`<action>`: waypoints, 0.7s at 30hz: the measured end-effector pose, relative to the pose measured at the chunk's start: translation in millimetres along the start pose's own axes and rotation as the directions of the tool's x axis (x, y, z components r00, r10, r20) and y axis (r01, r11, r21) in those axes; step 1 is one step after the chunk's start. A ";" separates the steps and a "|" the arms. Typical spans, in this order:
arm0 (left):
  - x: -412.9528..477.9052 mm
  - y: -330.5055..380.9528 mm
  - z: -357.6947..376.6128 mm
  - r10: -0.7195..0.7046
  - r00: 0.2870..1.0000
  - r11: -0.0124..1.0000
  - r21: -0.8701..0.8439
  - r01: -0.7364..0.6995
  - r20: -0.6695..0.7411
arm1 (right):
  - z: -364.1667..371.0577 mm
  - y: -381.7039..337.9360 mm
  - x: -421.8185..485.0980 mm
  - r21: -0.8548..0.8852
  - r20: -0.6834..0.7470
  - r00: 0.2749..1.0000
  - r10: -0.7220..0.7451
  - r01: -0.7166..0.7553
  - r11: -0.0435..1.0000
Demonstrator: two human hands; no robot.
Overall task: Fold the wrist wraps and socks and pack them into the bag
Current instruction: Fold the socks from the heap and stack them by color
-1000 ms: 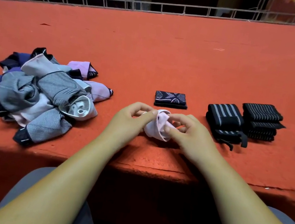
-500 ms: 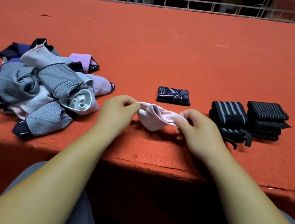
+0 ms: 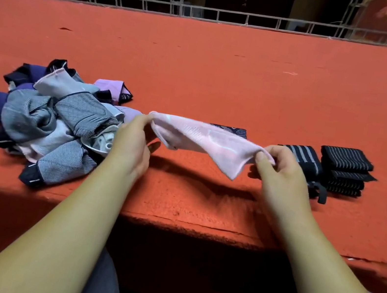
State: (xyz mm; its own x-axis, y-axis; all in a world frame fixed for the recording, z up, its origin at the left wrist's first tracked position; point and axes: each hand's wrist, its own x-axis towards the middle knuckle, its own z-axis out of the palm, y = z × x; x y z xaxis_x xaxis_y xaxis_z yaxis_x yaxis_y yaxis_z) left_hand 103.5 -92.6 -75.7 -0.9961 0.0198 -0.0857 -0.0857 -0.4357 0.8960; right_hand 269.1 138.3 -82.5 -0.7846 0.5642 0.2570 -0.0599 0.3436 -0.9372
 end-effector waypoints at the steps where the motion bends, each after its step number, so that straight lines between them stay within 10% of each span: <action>1: -3.7 -0.6 2.5 -0.008 0.998 1.000 0.020 0.007 0.058 | 0.3 -0.6 -0.6 0.090 0.085 0.996 0.002 -0.009 0.996; 6: -21.1 6.6 -1.8 0.034 0.939 0.989 0.121 -0.080 0.341 | -4.8 -10.8 -5.8 0.530 0.446 0.890 0.092 -0.346 0.774; 9: -33.2 9.1 -2.7 0.087 0.809 0.937 0.228 -0.264 0.581 | -6.5 -12.0 -9.3 0.258 0.539 0.799 0.265 -0.457 0.851; 13: -42.9 5.3 -0.7 0.124 0.711 0.860 0.283 -0.425 0.692 | -0.7 -9.6 -19.1 -0.327 0.583 0.759 0.289 -0.106 0.939; 21: -43.6 2.3 0.6 0.139 0.739 0.840 0.318 -0.440 0.659 | 1.4 -17.6 -26.4 -0.092 0.719 0.664 0.205 -0.202 0.975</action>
State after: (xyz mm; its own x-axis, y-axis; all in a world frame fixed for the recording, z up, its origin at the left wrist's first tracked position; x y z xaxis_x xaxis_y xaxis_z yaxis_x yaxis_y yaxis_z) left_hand 146.7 -93.9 -69.6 -0.7614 0.5470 0.3480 0.3606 -0.0888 0.9285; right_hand 290.1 116.3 -73.1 -0.9770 -0.0950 -0.1908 0.1562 0.2901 -0.9442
